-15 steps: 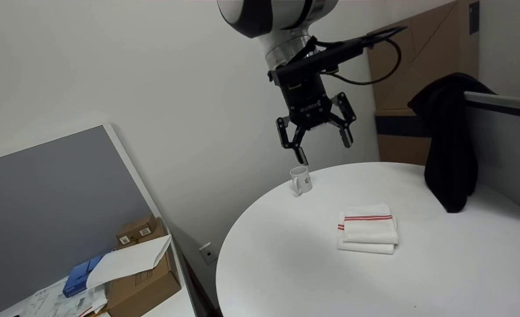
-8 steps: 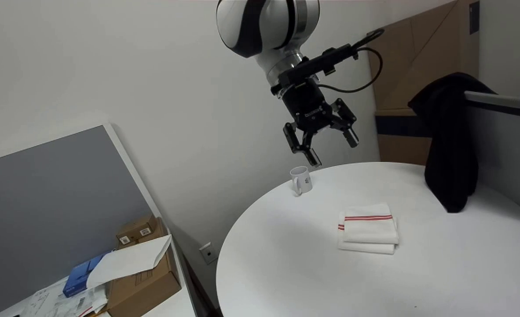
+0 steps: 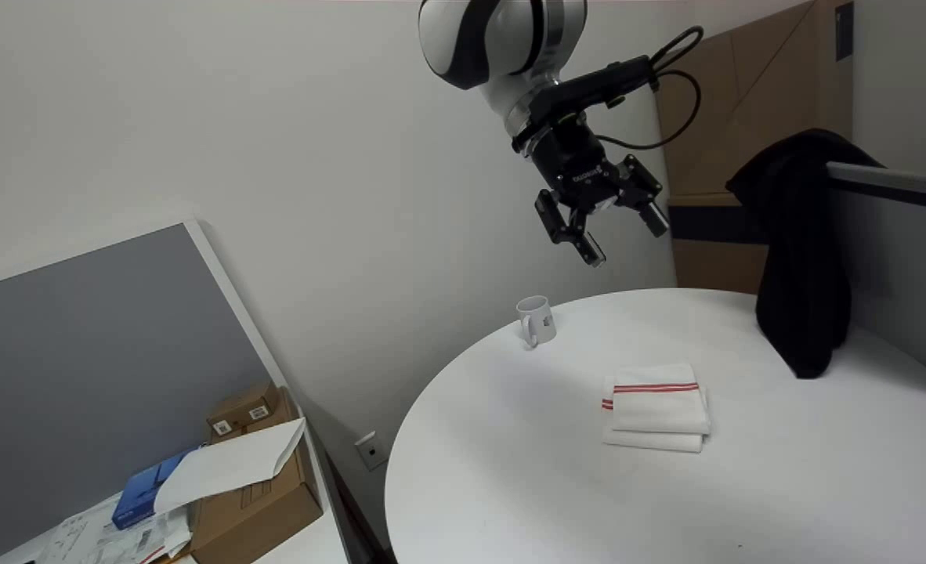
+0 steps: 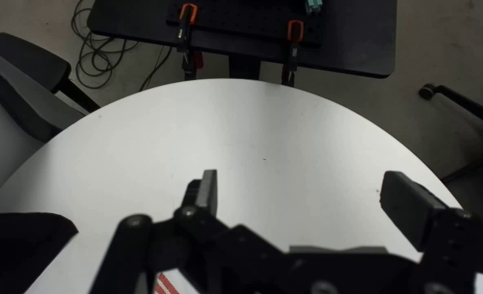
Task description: Unfold the white and red towel
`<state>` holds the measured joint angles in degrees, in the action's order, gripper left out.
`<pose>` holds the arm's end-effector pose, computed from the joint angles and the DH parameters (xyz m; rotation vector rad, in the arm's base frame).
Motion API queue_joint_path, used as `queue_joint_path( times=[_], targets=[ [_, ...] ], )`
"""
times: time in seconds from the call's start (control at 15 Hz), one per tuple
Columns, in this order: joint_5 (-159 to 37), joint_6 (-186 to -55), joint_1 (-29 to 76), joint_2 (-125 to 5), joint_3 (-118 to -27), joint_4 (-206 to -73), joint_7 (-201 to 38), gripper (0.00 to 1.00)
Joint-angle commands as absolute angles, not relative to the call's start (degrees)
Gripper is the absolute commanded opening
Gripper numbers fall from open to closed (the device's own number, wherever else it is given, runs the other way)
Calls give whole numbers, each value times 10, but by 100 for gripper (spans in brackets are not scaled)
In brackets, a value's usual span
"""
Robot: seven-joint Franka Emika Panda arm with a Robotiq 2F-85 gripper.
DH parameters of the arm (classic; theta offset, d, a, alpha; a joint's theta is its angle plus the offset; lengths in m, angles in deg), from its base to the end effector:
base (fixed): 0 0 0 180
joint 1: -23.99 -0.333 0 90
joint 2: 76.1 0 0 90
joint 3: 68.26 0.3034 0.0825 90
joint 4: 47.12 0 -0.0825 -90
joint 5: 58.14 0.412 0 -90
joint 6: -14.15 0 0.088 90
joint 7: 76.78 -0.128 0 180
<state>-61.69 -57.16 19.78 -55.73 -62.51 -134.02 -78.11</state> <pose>0.5904 0.0885 0.3908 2.8998 0.2249 -0.9323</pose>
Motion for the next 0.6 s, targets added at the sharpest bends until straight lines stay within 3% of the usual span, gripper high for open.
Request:
queue_joint_path(
  times=[0.0, 0.53],
  targets=[
    [-610, -571, 193, -560, -631, -1342, -774, 100],
    [-591, -506, 220, -503, -619, -1238, -557, 100]
  ],
)
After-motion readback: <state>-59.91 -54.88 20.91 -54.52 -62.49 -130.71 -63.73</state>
